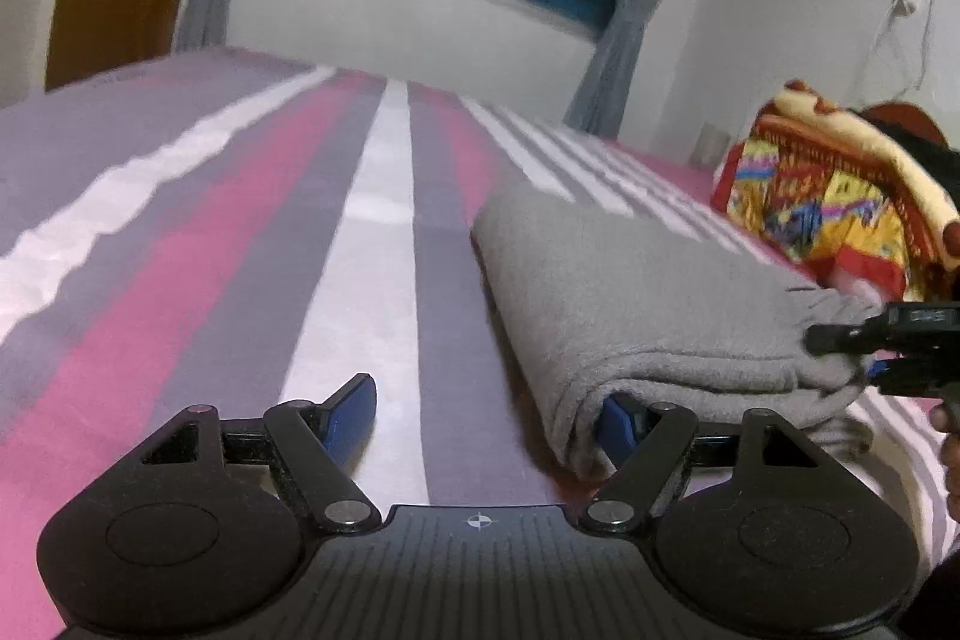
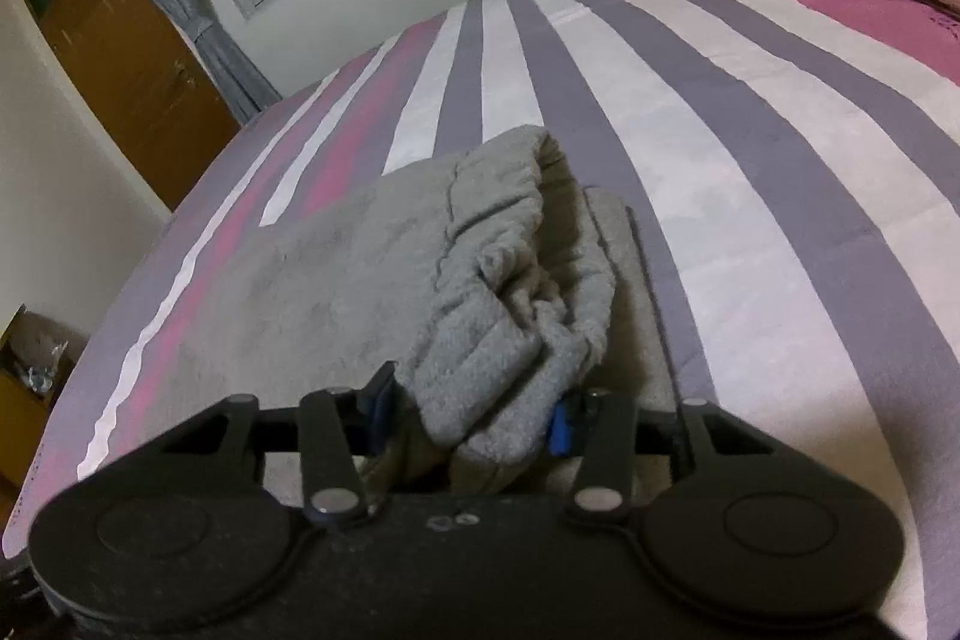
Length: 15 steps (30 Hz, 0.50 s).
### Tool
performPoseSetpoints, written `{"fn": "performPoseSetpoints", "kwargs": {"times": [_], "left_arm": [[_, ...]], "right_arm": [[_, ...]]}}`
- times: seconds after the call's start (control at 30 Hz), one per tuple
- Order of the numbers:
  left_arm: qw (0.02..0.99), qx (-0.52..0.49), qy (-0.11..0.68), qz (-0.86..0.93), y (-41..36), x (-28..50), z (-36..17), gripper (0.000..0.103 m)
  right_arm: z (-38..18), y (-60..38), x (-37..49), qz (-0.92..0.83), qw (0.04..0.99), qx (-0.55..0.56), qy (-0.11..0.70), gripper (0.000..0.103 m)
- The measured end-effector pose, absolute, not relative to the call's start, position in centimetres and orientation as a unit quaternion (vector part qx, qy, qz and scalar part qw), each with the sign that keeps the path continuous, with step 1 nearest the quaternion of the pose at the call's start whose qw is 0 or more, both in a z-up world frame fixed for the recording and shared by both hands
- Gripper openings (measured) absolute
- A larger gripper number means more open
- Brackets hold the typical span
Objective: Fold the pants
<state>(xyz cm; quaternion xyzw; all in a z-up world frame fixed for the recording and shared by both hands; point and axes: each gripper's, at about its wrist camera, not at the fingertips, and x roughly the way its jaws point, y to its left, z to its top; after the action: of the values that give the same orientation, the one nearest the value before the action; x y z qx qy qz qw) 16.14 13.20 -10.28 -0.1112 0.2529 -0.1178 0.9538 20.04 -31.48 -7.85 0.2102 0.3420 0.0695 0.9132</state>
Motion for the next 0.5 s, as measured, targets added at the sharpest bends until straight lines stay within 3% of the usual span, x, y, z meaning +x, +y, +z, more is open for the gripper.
{"fn": "performPoseSetpoints", "kwargs": {"times": [0.17, 0.3, 0.5], "left_arm": [[0.953, -0.128, 0.254, -0.108, 13.8, 16.3, -10.6, 0.074], [0.943, -0.108, 0.296, -0.108, 12.9, 17.6, -11.5, 0.074], [0.933, -0.074, 0.334, -0.111, 12.3, 17.4, -10.9, 0.074]], "right_arm": [[-5.6, -31.2, 16.5, 0.124, 0.938, 0.204, 0.251, 0.041], [-11.6, -33.3, 18.1, 0.069, 0.897, 0.271, 0.342, 0.041], [-10.6, -33.1, 17.4, 0.077, 0.906, 0.247, 0.336, 0.045]]}}
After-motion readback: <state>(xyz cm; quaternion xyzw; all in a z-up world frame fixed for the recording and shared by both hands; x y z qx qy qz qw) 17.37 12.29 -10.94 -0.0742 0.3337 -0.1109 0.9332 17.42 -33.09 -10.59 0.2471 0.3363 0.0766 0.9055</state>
